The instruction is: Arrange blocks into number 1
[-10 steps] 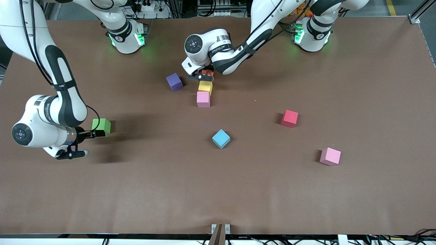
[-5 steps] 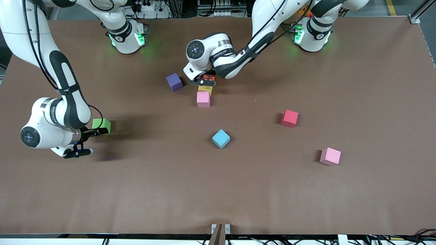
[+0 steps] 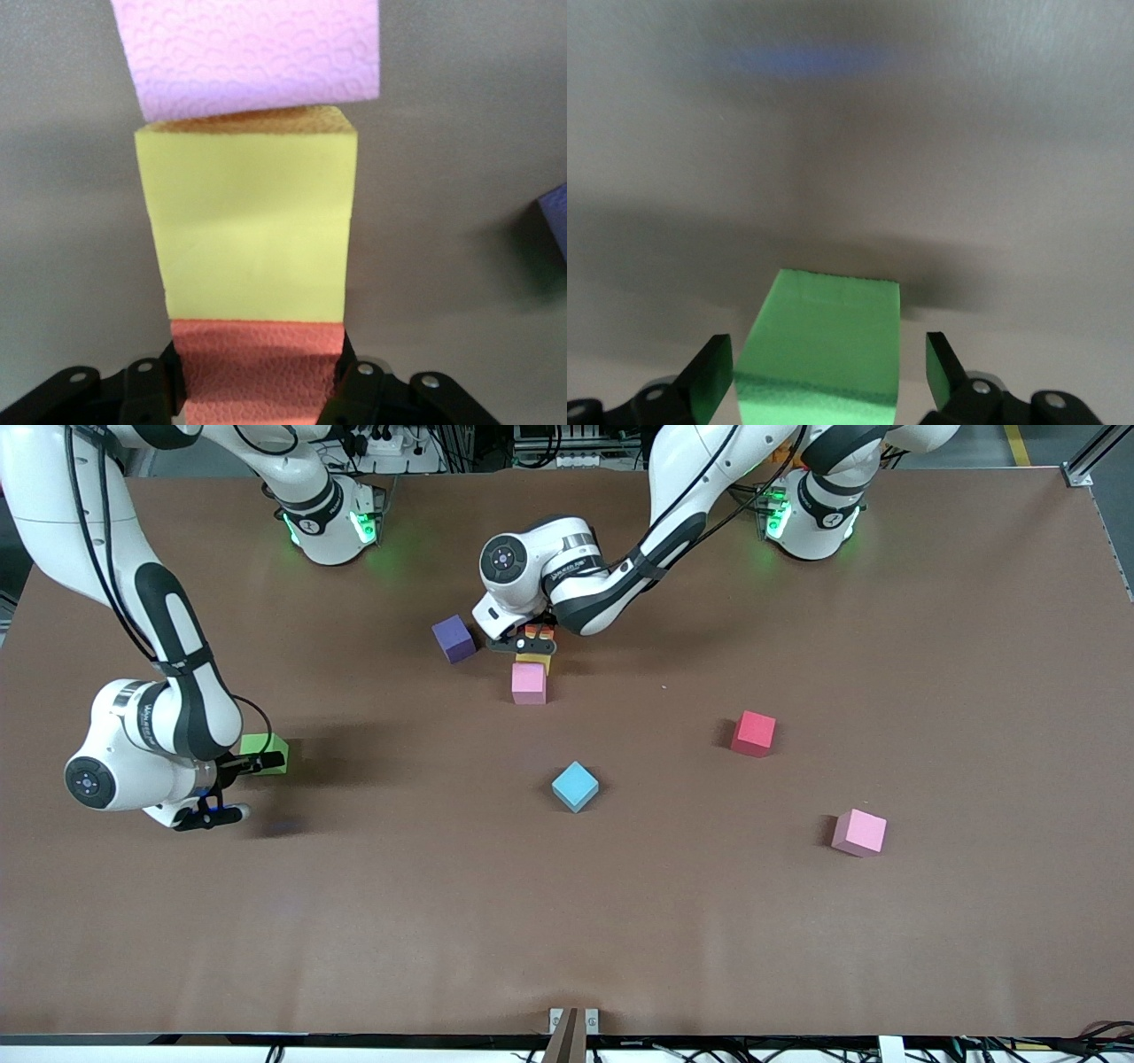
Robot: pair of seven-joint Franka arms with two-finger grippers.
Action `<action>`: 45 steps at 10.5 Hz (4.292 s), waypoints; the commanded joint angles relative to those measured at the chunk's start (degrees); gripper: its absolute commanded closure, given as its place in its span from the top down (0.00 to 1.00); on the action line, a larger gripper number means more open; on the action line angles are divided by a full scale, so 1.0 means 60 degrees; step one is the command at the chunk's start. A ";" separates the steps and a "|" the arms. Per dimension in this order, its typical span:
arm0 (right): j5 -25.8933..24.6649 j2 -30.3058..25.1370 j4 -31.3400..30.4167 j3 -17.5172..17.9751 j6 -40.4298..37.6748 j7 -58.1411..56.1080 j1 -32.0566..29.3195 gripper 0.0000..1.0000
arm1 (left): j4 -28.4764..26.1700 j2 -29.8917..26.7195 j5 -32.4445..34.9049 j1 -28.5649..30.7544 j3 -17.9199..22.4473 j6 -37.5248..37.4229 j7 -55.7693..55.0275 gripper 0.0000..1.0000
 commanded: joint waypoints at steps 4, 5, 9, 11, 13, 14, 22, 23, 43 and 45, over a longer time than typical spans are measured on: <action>0.0172 -0.0111 0.0258 -0.0292 -0.0443 -0.0016 0.0252 0.46 | 0.0258 0.0030 0.0176 -0.0199 0.0277 -0.0010 -0.0160 1.00; 0.0187 -0.0154 0.0434 -0.0292 -0.0429 -0.0001 0.0369 0.46 | 0.0272 -0.0072 0.0176 -0.0199 0.0293 -0.0010 -0.0204 1.00; 0.1046 -0.1163 0.0291 -0.0656 -0.0210 0.0874 0.1742 0.48 | 0.0258 -0.1123 0.0191 -0.0068 0.0293 -0.0608 -0.1125 1.00; 0.1736 -0.1661 -0.0541 -0.0702 0.0665 0.1359 0.2418 0.48 | 0.0258 -0.1725 0.0205 0.0879 0.0425 -0.0990 -0.1055 1.00; 0.2906 -0.2086 -0.1538 -0.0702 0.1821 0.1390 0.3076 0.48 | 0.0229 -0.2020 0.0206 0.2167 0.0425 -0.1633 -0.0821 1.00; 0.3375 -0.2146 -0.1861 -0.0716 0.2334 0.1477 0.3588 0.48 | 0.0171 -0.2050 0.0206 0.2797 0.0425 -0.1882 -0.0501 1.00; 0.3776 -0.1124 -0.1719 -0.0775 0.4346 0.6163 0.7824 0.48 | -0.0810 -0.1773 0.0146 0.5849 0.0410 -0.2881 0.5255 1.00; 0.3747 -0.1049 -0.1674 -0.0775 0.4332 0.6601 0.8102 0.48 | -0.0855 -0.1670 0.0205 0.5995 0.0439 -0.2881 0.5724 1.00; 0.1924 -0.2233 -0.0943 -0.0731 0.1921 0.7751 0.7363 1.00 | -0.1353 -0.1068 0.1656 0.6801 0.0454 -0.2822 0.6827 0.54; 0.0313 -0.2206 0.0252 -0.0717 -0.0051 0.5971 0.6409 1.00 | -0.1368 -0.1141 0.1656 0.6817 0.0454 -0.2881 0.6827 0.00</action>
